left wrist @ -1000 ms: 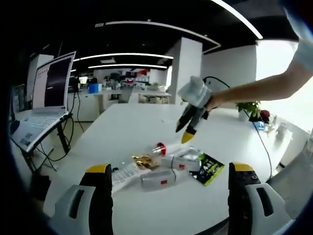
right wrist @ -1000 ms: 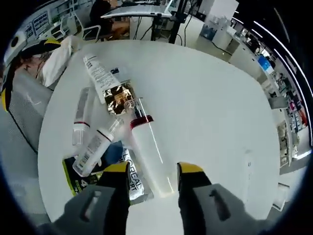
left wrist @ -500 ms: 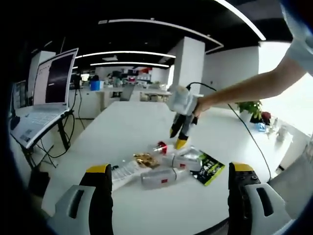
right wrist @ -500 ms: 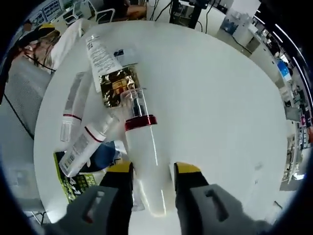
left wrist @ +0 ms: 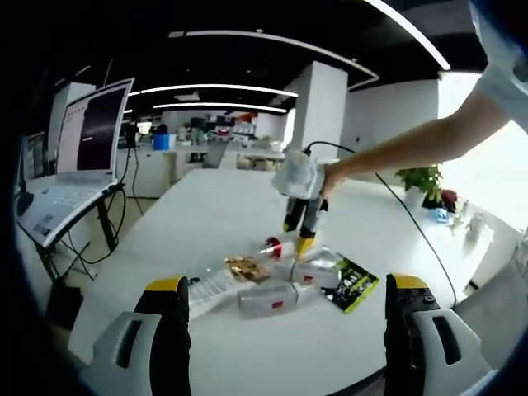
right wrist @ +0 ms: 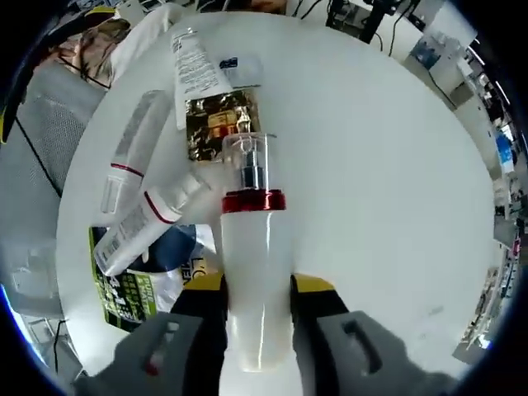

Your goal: Arrange the skincare products in the storage area until every visible bottle or jar stands upright without overlapping.

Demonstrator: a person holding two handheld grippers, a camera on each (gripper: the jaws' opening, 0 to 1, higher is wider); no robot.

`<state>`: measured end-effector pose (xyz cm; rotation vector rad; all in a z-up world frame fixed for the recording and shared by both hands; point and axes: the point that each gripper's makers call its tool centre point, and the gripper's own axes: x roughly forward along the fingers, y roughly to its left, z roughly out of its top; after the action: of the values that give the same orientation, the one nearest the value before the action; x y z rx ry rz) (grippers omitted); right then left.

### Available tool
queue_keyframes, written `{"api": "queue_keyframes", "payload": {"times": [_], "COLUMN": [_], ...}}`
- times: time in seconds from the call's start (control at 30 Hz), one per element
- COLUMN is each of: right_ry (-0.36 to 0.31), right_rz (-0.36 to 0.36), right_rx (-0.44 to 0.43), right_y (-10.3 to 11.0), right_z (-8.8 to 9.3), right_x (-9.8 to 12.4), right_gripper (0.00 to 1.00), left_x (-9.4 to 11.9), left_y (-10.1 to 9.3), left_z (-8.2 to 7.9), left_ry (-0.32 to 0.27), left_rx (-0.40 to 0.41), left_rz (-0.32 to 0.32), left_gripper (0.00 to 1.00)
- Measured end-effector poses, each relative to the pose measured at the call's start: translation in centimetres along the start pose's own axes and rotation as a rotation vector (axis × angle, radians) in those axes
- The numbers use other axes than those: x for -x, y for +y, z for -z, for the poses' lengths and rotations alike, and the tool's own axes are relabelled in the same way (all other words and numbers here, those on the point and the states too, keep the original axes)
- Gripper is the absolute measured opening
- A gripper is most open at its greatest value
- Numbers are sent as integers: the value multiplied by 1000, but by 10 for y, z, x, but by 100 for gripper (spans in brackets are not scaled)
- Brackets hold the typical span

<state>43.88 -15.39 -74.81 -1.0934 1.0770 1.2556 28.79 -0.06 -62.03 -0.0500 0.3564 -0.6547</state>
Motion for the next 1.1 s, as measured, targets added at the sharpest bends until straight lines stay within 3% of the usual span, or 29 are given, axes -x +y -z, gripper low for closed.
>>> {"api": "queue_keyframes", "payload": {"times": [0.4,0.53,0.7,0.83,0.93,1.1], "right_ry": [43,23,-4,-16,-34,-137], "right_rz": [-14,-8,14,78,99,166], "right_rx": [17,29,31,75,59,-10], "right_y": [-6,-10,-17,-13,-12,-14], "right_z": [3,4,4,-1,1,-2], "right_x": [-4,-6,-8,-4,0,20], "right_gripper": [30,28,26,25,25,24], "left_x": [-8,-15,-22,-23,-23,-25], "left_y": [10,8,3,2,4,8], "left_z": [0,-4,-7,-11,-10,-16], "left_ry": [13,18,24,17,34,-6], "left_rx": [-10,-19,-39,-16,4,71], "left_rz": [5,51,92,117,120,148], "left_gripper": [97,92,93,92,91,88]}}
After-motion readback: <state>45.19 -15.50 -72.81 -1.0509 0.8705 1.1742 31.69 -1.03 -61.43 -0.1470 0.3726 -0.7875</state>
